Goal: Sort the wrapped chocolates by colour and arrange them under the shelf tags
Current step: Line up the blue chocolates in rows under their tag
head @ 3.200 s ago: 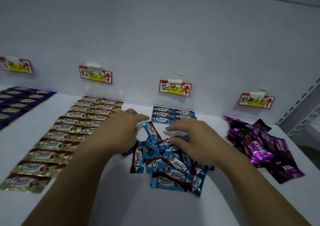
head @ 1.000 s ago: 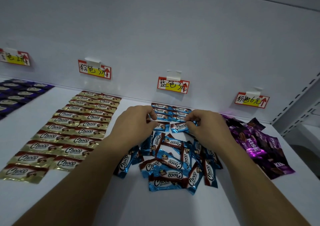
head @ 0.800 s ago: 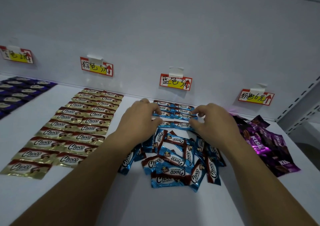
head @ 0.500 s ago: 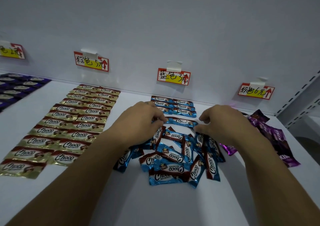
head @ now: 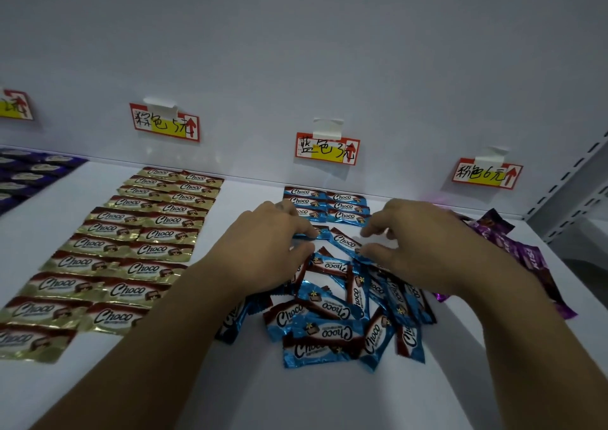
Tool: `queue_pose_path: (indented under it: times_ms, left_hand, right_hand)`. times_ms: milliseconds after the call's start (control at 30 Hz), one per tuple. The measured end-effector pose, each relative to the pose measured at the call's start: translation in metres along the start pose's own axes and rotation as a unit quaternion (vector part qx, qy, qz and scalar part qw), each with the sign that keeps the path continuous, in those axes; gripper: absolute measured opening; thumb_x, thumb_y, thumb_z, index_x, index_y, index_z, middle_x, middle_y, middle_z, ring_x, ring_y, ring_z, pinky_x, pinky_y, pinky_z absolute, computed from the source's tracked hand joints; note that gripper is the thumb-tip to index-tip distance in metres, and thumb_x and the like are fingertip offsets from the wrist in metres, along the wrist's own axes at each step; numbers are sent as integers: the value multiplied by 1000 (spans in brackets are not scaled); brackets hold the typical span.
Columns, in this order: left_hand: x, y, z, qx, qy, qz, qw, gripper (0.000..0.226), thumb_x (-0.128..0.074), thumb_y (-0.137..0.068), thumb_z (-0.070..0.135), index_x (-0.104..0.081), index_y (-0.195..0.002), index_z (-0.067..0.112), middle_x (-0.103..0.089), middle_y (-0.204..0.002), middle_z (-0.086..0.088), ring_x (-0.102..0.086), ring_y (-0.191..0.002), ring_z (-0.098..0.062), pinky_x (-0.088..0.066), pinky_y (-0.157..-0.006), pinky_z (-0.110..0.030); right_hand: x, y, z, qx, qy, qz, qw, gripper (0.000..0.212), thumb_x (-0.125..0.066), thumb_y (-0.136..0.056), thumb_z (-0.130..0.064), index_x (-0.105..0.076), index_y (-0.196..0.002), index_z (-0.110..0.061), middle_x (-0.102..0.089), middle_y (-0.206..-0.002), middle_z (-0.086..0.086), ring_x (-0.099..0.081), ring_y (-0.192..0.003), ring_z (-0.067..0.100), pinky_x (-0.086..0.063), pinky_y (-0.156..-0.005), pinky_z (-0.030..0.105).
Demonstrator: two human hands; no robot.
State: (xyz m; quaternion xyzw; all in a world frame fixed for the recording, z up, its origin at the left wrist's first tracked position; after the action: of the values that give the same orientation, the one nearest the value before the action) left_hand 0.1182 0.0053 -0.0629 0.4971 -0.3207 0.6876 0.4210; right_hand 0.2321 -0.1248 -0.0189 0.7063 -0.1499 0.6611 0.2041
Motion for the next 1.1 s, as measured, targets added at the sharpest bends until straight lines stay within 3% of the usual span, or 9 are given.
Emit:
queue_pose_path:
  times_ms: [133,267,400,567,767,1000,1100]
  left_hand:
    - [0,0,0,-1,-18,-3,1000,40,-42,-98,46,-47,-136,38,-43,-138,8,-39,-123,-13,-38,-103,-36]
    - [1,0,0,0,-30,-12,999,41,-39,-98,48,-46,-137,37,-42,-140,9,-39,-123,-14,-37,-103,-37]
    - [0,0,2,3,-34,-23,999,43,-35,-99,49,-44,-139,37,-39,-143,9,-38,-125,-14,-37,-103,-37]
    - [0,1,2,12,-38,-19,999,44,-32,-99,49,-43,-141,37,-37,-147,8,-37,-128,-15,-35,-106,-39]
    - [-3,1,4,16,-44,-24,999,44,-29,-101,43,-40,-142,33,-35,-144,6,-34,-125,-16,-33,-104,-37]
    - [3,1,5,2,-18,25,1000,41,-31,-101,34,-44,-140,35,-39,-143,11,-36,-125,-14,-36,-104,-37]
    - [2,1,5,-4,-27,12,1000,40,-32,-101,32,-47,-138,34,-42,-144,12,-37,-127,-13,-36,-104,-39]
  right_hand:
    - [-15,-6,-19,42,11,-15,999,39,-45,-98,-42,-48,-136,-35,-44,-131,-4,-41,-121,15,-43,-97,35]
    - [-21,-21,-16,-9,18,37,999,43,-54,-92,-50,-51,-132,-34,-52,-130,-5,-49,-117,18,-45,-90,35]
    - [-27,-28,-9,-28,-15,38,999,34,-59,-91,-43,-58,-124,-35,-62,-120,-6,-56,-106,17,-49,-85,33]
    - [-23,-31,-6,-5,-11,68,998,30,-60,-92,-31,-60,-122,-35,-60,-121,-6,-52,-110,17,-45,-94,35]
    - [-25,-36,-3,14,3,78,997,31,-52,-97,-27,-60,-125,-35,-57,-123,-3,-46,-113,19,-39,-92,34]
    - [-25,-25,-3,40,-14,31,999,27,-48,-98,-28,-64,-119,-32,-56,-122,-7,-50,-110,16,-46,-92,35]
    - [-26,-22,-3,50,-17,1,999,26,-45,-99,-25,-66,-115,-28,-54,-119,-6,-47,-109,13,-46,-91,34]
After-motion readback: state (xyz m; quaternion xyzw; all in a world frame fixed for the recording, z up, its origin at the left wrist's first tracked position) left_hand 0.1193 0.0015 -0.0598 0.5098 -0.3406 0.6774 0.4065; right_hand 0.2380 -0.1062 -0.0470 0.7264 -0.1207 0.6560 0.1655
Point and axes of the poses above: each hand's wrist, its own y-axis away from the middle knuckle, its own x-axis out of the back of the hand, z = x × y, the point moved 4 cm from there along -y, towards the middle knuckle
